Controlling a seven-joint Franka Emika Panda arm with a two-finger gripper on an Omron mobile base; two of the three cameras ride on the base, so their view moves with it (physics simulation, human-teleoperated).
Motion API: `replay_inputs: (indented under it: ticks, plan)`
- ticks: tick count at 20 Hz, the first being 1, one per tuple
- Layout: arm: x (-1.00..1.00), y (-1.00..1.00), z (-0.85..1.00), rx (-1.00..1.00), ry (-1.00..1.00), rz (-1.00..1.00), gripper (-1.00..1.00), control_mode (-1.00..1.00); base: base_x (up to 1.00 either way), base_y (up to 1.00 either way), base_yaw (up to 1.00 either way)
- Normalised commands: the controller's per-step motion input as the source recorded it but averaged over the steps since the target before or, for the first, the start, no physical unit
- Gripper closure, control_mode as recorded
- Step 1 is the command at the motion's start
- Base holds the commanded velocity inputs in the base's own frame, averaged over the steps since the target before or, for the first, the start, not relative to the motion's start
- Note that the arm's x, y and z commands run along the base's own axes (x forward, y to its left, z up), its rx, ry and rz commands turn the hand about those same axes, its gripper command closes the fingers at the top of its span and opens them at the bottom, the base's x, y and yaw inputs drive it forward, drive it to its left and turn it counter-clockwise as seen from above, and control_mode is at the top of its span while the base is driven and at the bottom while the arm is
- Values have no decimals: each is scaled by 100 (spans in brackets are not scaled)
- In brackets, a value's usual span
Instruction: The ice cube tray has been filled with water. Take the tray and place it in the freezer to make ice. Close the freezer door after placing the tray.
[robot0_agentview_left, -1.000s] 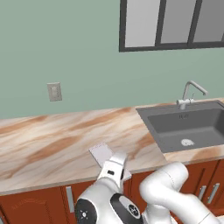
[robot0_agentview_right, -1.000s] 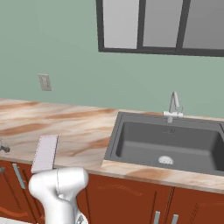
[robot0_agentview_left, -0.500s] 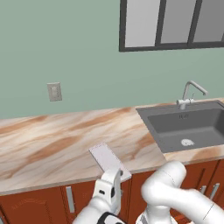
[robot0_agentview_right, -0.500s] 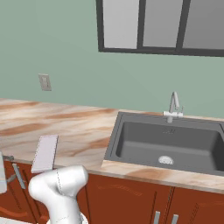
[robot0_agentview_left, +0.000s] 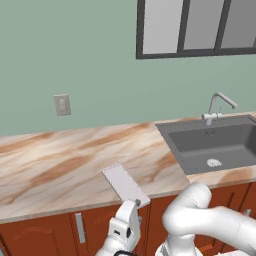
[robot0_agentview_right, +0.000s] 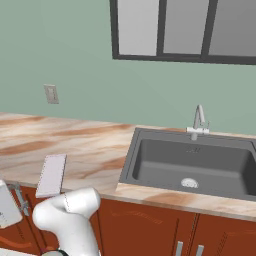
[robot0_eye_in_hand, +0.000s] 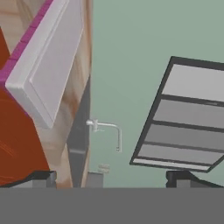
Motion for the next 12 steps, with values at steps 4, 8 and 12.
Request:
replay_inputs:
  ticks: [4,8,12]
  plan:
    - [4,7,-23,-3,-14,-2,-100,-100,0,0,0]
    - [0,12,-12,0,-9,-2,-100,-100,0,0,0]
    - [0,11,-3,1,-4,-2,-100,-100,0,0,0]
